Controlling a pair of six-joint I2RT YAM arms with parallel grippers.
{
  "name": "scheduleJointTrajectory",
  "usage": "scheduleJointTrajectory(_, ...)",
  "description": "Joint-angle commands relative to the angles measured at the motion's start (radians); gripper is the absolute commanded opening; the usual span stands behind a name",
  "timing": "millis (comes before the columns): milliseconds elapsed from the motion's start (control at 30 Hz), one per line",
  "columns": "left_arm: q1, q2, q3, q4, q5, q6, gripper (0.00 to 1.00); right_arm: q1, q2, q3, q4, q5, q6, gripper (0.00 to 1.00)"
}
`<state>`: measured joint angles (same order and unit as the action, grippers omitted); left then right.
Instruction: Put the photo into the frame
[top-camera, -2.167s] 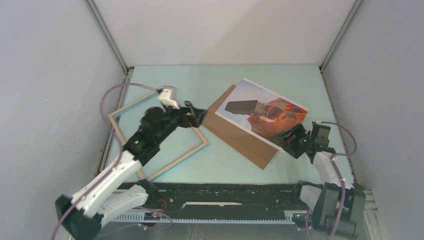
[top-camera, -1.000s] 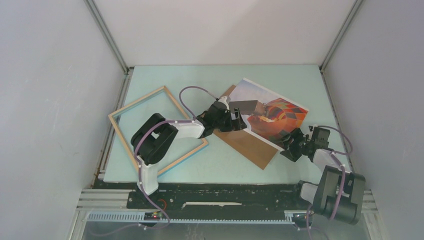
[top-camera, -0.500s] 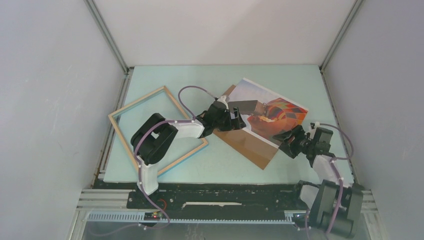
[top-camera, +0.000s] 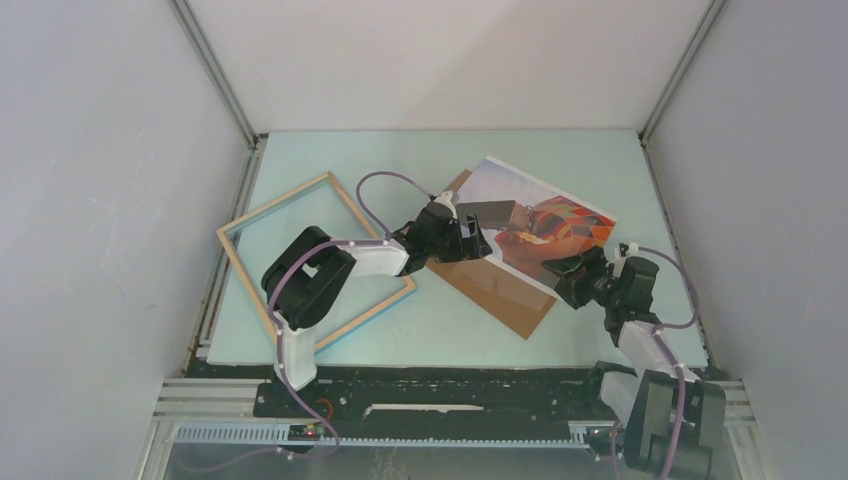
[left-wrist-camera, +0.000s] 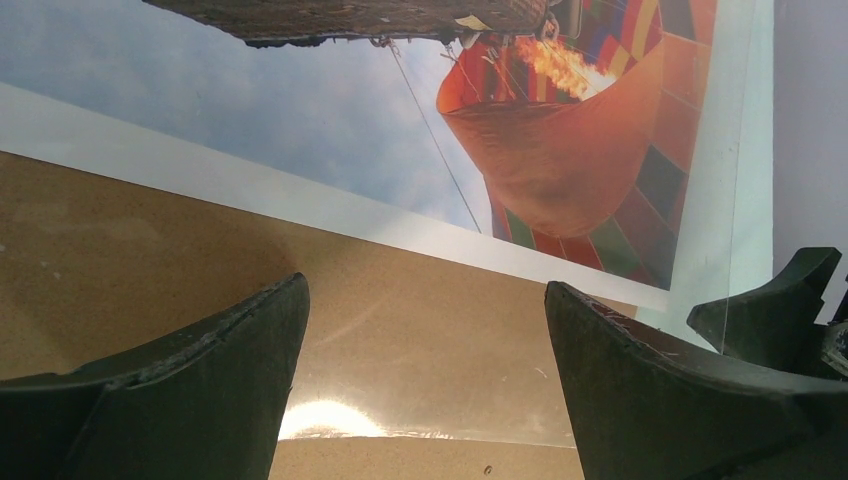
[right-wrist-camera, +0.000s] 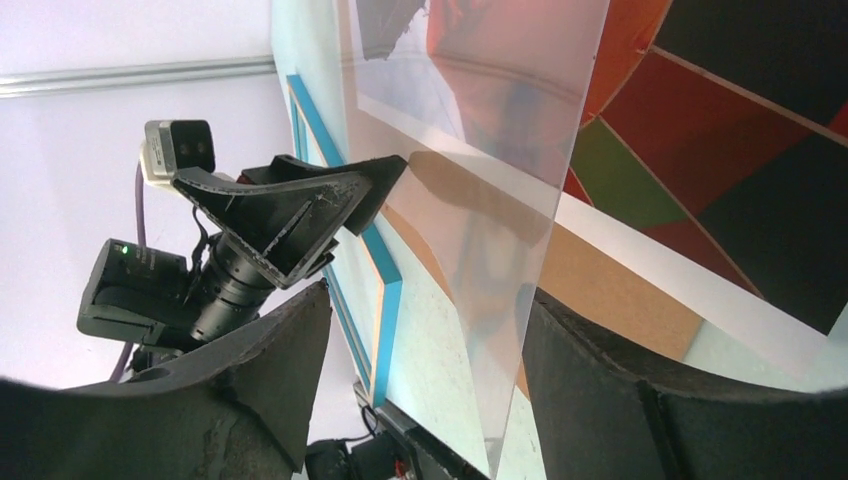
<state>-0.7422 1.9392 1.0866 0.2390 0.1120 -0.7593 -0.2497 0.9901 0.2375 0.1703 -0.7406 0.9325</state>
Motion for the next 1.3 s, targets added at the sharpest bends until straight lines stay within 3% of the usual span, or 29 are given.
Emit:
scheduleJointTrajectory(0,-0.006,-0.017,0.0,-0.026,-0.003,0.014,0.98,0.009,-0.005,-0.043,0.152,0.065,0.084,0.75)
scheduleJointTrajectory(133,-0.005,-0.018,0.0,-0.021,0.002,0.015,0.98,0.007,-0.023,-0.095,0.232,0.139,0.122,0.7)
scheduleJointTrajectory(233,-0.008,-0.023,-0.005,-0.015,0.001,0.018,0.99,0.026,-0.004,-0.101,0.283,0.16,0.136,0.6)
scheduleJointTrajectory(400,-0.02,-0.047,-0.016,-0.003,-0.01,0.038,1.0,0.039,0.045,-0.089,0.299,0.174,0.143,0.33)
scheduleJointTrajectory(467,-0.024,-0.07,-0.029,0.014,-0.014,0.049,1.0,0.047,0.061,-0.094,0.319,0.186,0.157,0.28)
scheduleJointTrajectory(600,-0.025,-0.165,-0.046,0.008,-0.019,0.083,1.0,0.068,0.09,-0.099,0.373,0.195,0.192,0.14)
scheduleJointTrajectory(733,-0.027,-0.353,-0.112,-0.026,-0.068,0.053,1.0,0.076,0.11,-0.096,0.425,0.193,0.24,0.09)
scheduleJointTrajectory(833,-0.026,-0.471,-0.228,0.029,-0.07,-0.042,1.0,0.078,0.108,-0.096,0.469,0.178,0.309,0.0)
scheduleJointTrajectory(1033,-0.031,-0.599,-0.473,0.168,-0.062,-0.341,1.0,0.092,0.011,-0.113,0.492,0.203,0.398,0.0)
scheduleJointTrajectory(1167,-0.063,-0.574,-0.564,0.318,-0.066,-0.535,1.0,0.104,-0.09,-0.139,0.437,0.251,0.433,0.0)
scheduleJointTrajectory(1267,-0.073,-0.453,-0.609,0.573,-0.011,-0.715,1.0,0.105,-0.169,-0.154,0.394,0.27,0.442,0.0)
